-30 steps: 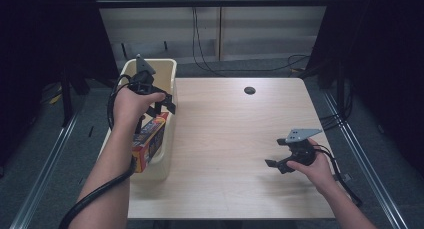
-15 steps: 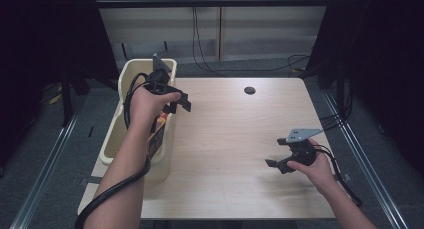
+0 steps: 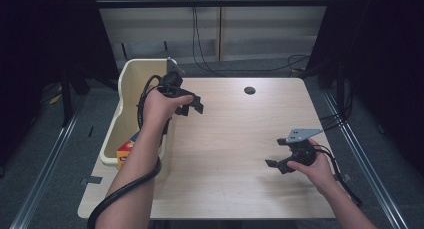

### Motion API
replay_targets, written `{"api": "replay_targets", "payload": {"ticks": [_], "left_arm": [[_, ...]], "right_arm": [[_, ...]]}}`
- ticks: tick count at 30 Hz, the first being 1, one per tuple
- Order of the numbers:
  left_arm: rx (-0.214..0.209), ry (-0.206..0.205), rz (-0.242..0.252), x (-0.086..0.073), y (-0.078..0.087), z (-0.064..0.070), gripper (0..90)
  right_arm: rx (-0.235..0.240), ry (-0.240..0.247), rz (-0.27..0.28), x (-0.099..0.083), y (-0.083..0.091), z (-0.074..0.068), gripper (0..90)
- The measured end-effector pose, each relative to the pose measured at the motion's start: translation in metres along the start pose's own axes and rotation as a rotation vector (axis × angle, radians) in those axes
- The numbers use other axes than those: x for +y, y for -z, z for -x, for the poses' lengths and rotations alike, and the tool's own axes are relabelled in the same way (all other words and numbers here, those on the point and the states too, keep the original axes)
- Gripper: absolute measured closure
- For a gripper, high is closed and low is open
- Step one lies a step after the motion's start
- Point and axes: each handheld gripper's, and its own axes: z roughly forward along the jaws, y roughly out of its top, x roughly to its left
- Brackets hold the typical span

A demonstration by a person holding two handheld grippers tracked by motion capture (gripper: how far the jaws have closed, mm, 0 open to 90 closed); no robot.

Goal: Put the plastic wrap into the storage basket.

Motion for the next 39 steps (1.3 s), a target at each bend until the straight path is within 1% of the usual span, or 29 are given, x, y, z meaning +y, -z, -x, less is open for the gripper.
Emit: {"api": "replay_targets", "payload": {"ticks": [1,2,3,4,6,8,9,11,16,19,20,21,22,23,24,25,27,30,31,32,34,35,39], "left_arm": [[0.0,0.0,0.0,0.0,0.0,0.0,21.2],[-0.001,-0.013,-0.003,0.0,-0.004,0.002,20.9],[-0.001,-0.013,-0.003,0.0,-0.004,0.002,20.8],[-0.003,-0.022,-0.009,0.001,-0.007,0.004,20.7],[-0.005,-0.021,-0.009,0.001,-0.008,0.005,20.3],[-0.009,-0.036,-0.011,0.001,-0.014,0.009,20.3],[-0.009,-0.036,-0.011,0.001,-0.014,0.009,20.2],[0.0,-0.052,-0.016,0.002,-0.018,0.013,19.6],[-0.015,-0.056,-0.016,0.002,-0.025,0.016,19.3],[-0.025,-0.057,-0.011,0.0,-0.032,0.019,19.0],[-0.024,-0.066,-0.015,0.0,-0.034,0.019,18.8],[-0.031,-0.064,-0.02,-0.001,-0.037,0.02,18.4],[-0.031,-0.064,-0.02,-0.001,-0.037,0.02,18.0],[-0.037,-0.069,-0.019,-0.001,-0.041,0.021,17.8],[-0.035,-0.081,-0.023,-0.002,-0.042,0.021,17.7],[-0.038,-0.076,-0.027,-0.002,-0.044,0.023,17.7],[-0.041,-0.077,-0.027,-0.003,-0.046,0.024,17.6],[-0.046,-0.086,-0.028,-0.004,-0.049,0.025,16.9],[-0.049,-0.096,-0.03,-0.005,-0.05,0.025,16.9],[-0.055,-0.089,-0.026,-0.005,-0.052,0.025,16.7],[-0.06,-0.095,-0.025,-0.007,-0.055,0.026,16.5],[-0.066,-0.091,-0.026,-0.007,-0.056,0.027,16.5],[-0.065,-0.104,-0.031,-0.008,-0.06,0.029,15.7]], "right_arm": [[0.0,-0.001,0.001,0.0,0.0,0.0,6.3],[0.0,0.0,0.001,0.0,0.0,0.0,6.3],[-0.002,0.0,0.003,0.0,0.0,0.0,6.3],[-0.002,0.0,0.002,0.0,0.0,0.0,6.3],[-0.002,0.0,0.002,0.0,0.0,0.0,6.3],[-0.005,-0.001,0.002,0.0,0.0,0.0,6.3],[-0.005,-0.001,0.002,0.0,0.0,0.0,6.3],[-0.002,-0.001,0.001,0.0,0.0,0.0,6.3],[-0.002,0.002,0.005,0.0,0.0,0.001,6.3],[-0.001,0.002,0.005,0.0,0.0,0.001,6.3],[-0.003,0.001,0.004,0.0,0.0,0.001,6.3],[-0.003,0.001,0.003,0.0,0.0,0.001,6.3],[-0.003,0.001,0.003,0.0,0.0,0.001,6.3],[-0.004,0.001,0.002,0.0,0.0,0.001,6.3],[-0.002,0.002,0.005,0.0,0.0,0.001,6.3],[-0.001,0.002,0.006,0.0,0.0,0.001,6.3],[-0.003,0.002,0.006,0.0,0.001,0.001,6.3],[-0.004,0.003,0.003,0.0,0.0,0.001,6.3],[-0.001,0.003,0.001,0.0,0.0,0.001,6.3],[-0.004,0.003,0.0,0.0,0.0,0.001,6.3],[-0.006,0.005,-0.001,0.0,0.0,0.001,6.3],[-0.006,0.005,-0.001,0.0,0.0,0.001,6.3],[-0.007,0.006,-0.001,0.0,0.0,0.001,6.3]]}}
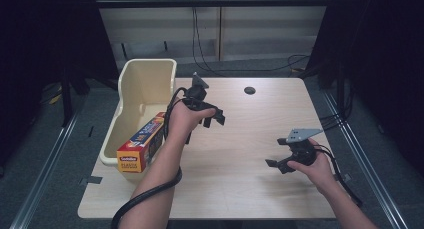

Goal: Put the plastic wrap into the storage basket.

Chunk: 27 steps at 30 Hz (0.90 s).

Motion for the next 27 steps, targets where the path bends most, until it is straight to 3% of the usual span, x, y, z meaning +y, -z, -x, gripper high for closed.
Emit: {"api": "replay_targets", "payload": {"ticks": [11,21,22,27], "left_arm": [[-0.018,-0.017,-0.001,-0.007,-0.012,0.002,15.0],[-0.048,-0.001,0.008,-0.015,-0.024,0.003,14.5],[-0.046,-0.02,0.001,-0.016,-0.025,0.001,14.4],[-0.048,-0.019,-0.004,-0.019,-0.03,0.0,14.2]], "right_arm": [[-0.002,0.002,0.0,0.0,0.0,0.0,6.3],[-0.001,0.004,-0.002,0.0,-0.001,0.0,6.3],[0.0,0.005,-0.001,0.0,-0.001,0.0,6.3],[0.002,0.001,-0.008,-0.001,-0.001,0.0,6.2]]}}
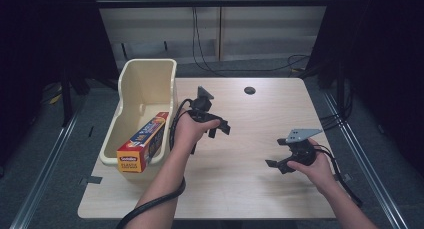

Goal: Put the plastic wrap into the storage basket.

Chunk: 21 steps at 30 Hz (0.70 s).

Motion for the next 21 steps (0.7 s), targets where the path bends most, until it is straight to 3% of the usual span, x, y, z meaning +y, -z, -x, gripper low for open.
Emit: {"api": "replay_targets", "payload": {"ticks": [2,11,21], "left_arm": [[-0.005,-0.017,-0.008,-0.002,-0.002,-0.001,13.8],[-0.006,-0.009,-0.006,-0.01,-0.012,-0.003,13.5],[-0.035,-0.016,-0.017,-0.022,-0.027,-0.01,13.0]], "right_arm": [[-0.002,0.002,-0.003,0.0,0.0,0.0,6.2],[-0.007,0.005,-0.005,-0.001,0.0,0.001,6.2],[-0.006,-0.001,-0.018,-0.003,-0.002,0.002,6.0]]}}
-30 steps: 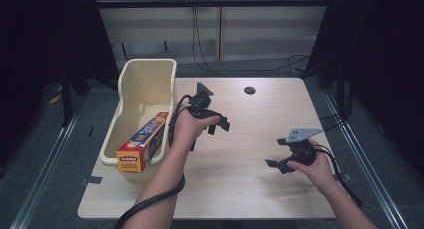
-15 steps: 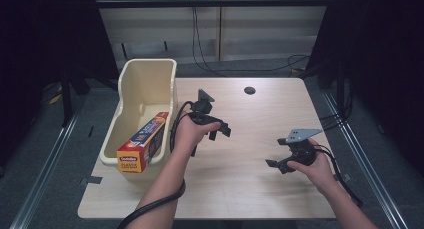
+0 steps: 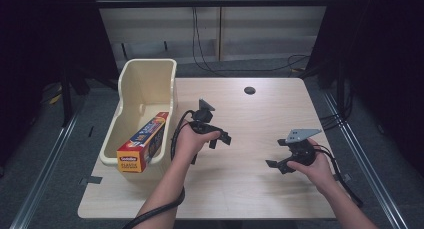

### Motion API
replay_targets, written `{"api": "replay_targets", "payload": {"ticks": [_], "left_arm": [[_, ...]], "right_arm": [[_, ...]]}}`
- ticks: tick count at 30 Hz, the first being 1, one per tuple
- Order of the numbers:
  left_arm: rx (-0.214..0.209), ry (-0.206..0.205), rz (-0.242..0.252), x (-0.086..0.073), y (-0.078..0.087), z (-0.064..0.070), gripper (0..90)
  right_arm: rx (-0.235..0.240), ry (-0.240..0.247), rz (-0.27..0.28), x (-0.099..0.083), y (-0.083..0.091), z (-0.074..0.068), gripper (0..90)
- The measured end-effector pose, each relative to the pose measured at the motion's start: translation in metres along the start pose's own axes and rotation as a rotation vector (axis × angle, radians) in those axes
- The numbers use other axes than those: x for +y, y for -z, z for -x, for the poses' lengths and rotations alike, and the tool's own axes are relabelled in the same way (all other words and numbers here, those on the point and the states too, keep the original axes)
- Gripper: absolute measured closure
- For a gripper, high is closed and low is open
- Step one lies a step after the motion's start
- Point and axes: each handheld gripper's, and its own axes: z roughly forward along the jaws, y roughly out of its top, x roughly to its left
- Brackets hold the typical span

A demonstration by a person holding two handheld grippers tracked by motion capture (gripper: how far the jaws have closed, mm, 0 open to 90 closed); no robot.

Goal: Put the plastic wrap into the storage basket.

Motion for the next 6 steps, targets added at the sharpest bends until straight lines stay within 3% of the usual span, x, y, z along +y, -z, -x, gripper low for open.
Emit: {"api": "replay_targets", "payload": {"ticks": [6], "left_arm": [[-0.002,-0.014,0.005,-0.0033,-0.0051,-0.0009,12.5]], "right_arm": [[0.001,-0.006,-0.005,-0.0013,-0.0003,0.0014,5.6]]}}
